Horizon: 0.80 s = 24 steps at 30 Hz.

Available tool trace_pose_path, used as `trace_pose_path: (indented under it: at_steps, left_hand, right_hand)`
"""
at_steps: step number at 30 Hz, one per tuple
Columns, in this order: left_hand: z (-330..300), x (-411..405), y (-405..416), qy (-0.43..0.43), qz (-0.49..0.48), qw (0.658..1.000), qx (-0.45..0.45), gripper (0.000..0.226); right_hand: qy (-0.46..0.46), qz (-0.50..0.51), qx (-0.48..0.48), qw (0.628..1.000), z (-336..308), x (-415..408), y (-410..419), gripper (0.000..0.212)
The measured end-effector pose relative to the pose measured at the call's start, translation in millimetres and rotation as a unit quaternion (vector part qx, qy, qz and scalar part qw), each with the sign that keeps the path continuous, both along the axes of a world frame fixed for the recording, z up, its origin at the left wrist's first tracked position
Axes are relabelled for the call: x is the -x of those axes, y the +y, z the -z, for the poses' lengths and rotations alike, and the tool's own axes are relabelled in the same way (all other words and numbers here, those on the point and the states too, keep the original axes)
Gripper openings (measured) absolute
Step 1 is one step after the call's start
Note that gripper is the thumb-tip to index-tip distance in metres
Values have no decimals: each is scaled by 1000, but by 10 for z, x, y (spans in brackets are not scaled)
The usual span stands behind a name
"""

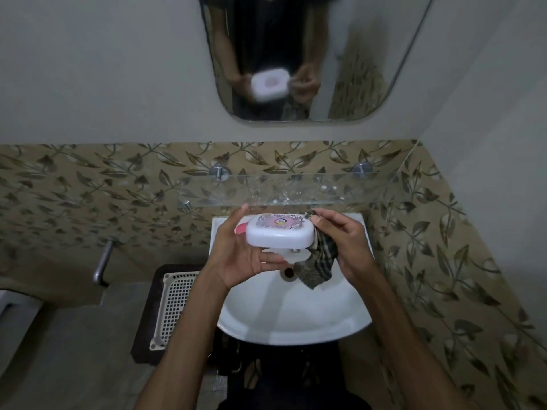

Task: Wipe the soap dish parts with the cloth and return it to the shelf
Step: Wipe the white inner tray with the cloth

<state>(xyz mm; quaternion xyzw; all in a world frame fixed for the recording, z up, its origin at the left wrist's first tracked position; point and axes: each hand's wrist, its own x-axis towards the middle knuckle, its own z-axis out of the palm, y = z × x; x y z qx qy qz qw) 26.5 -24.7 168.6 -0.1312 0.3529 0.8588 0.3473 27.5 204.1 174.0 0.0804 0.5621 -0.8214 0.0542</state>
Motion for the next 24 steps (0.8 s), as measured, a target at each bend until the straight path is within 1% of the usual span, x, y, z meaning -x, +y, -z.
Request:
trace_pose_path:
  at_steps: [3,5,8,10,13,16,18,20,21,23,24]
  left_hand:
    - [24,7,44,-4,-39,999,33,58]
    - [54,3,118,-19,-93,995,10,55]
    - [92,-4,231,-27,-157,987,-17,53]
    - [112,-9,275,-25,-219,975,-34,56]
    - [127,-16,337,-10,-279,960,-19,57]
    - [91,-16,452,-4,-300,954,-6,54]
    - [46,-27,542,-10,-300,954,-5,45]
    - [-21,-64,629,-11,-282,959,-19,31]
    - [-37,-78,665,1,-275,961,-33,28]
    - [-52,-103,694,24,-272,960,-54,29]
    - [-50,-104,693,28,-275,959,-57,33]
  right_hand:
    - [44,-32,-32,998,-13,-21,-31,12]
    - [43,-1,-67,997,31,-39,-108,16]
    - [44,77,-120,989,146,-94,-215,24]
    - [63,102,-151,981,222,-162,-293,28]
    - [99,130,-185,969,283,-229,-343,25]
    - [124,138,-217,958,300,-282,-416,21]
    - [160,131,-248,947,308,-386,-550,21]
    - [175,161,-251,938,288,-404,-611,22]
    - [166,190,-246,936,273,-346,-584,23]
    - [144,235,-247,929,246,-227,-508,21]
    - [152,232,-256,926,242,-210,-500,21]
